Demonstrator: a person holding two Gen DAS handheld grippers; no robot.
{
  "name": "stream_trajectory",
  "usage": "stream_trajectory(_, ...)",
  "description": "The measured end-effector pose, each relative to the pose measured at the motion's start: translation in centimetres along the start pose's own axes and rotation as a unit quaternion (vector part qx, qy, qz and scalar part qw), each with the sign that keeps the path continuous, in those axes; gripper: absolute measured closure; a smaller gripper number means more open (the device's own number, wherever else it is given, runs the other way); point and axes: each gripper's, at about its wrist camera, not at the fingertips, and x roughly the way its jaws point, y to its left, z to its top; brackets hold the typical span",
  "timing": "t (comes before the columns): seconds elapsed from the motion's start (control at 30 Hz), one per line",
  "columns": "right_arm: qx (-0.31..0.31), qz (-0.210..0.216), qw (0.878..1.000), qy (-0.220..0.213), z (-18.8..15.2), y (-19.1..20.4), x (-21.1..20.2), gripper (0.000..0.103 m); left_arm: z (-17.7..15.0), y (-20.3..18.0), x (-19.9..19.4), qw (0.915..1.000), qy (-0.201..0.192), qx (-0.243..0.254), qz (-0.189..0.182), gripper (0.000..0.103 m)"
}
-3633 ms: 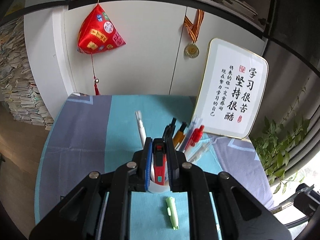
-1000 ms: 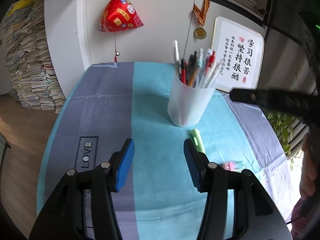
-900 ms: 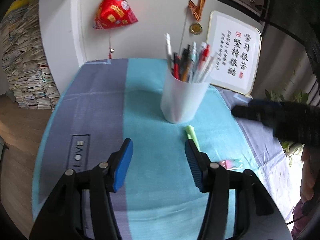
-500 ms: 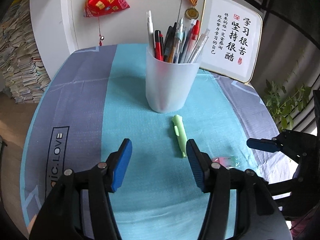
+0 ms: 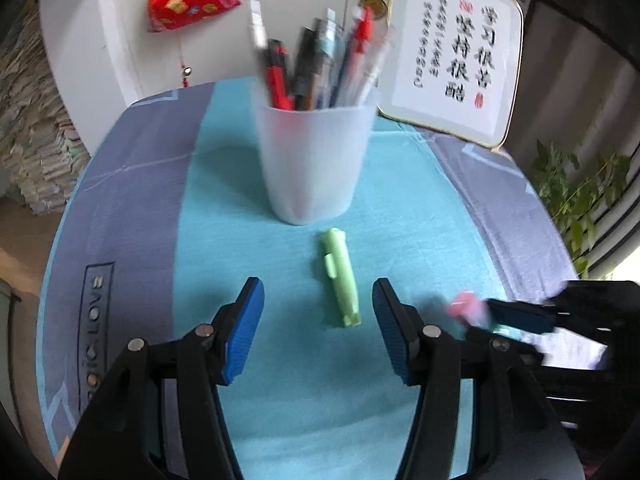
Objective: Organize stationery
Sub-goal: 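Grasp the pink eraser with the right tool while the left tool approaches the green highlighter, then grasp the green highlighter with the left tool while the right tool lifts the eraser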
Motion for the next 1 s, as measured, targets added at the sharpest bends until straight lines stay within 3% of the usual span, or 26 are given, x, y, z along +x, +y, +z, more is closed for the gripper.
stream_trajectory(0.17, 0.07, -0.017, 0.997, -0.016, -1.5, -1.9, -2.6, 0.082, 0.7, -0.8, 2.7, 0.9997, 0.023, 0.005, 0.008, 0.048)
stream_trajectory(0.3, 0.092, -0.024, 0.995, -0.032, -1.8, -2.1, -4.0, 0.082, 0.8, -0.1, 3.1, 0.9997, 0.016, -0.017, 0.008, 0.05)
stream_trajectory(0.37, 0.106, -0.019, 0.994, -0.037, -1.7, -2.4, -4.1, 0.082, 0.7, -0.2, 3.1, 0.9998, 0.013, -0.008, 0.014, 0.063)
stream_trajectory(0.4, 0.112, -0.017, 0.993, -0.042, -1.7, -2.5, -4.2, 0.082, 0.7, -0.4, 3.0, 0.9998, 0.009, -0.002, 0.018, 0.087)
stream_trajectory(0.5, 0.123, -0.015, 0.991, -0.056, -1.2, -2.6, -4.1, 0.082, 0.7, -0.1, 2.3, 0.9997, 0.014, -0.011, -0.014, 0.088)
stream_trajectory(0.67, 0.132, -0.01, 0.989, -0.07, -1.1, -2.4, -4.7, 0.082, 1.0, 0.4, -1.4, 0.9992, -0.029, -0.004, -0.028, 0.088)
stream_trajectory(1.0, 0.155, 0.0, 0.983, -0.098, -0.3, -2.0, -5.9, 0.082, 2.9, 2.2, -7.8, 0.9932, -0.113, -0.011, -0.024, 0.088)
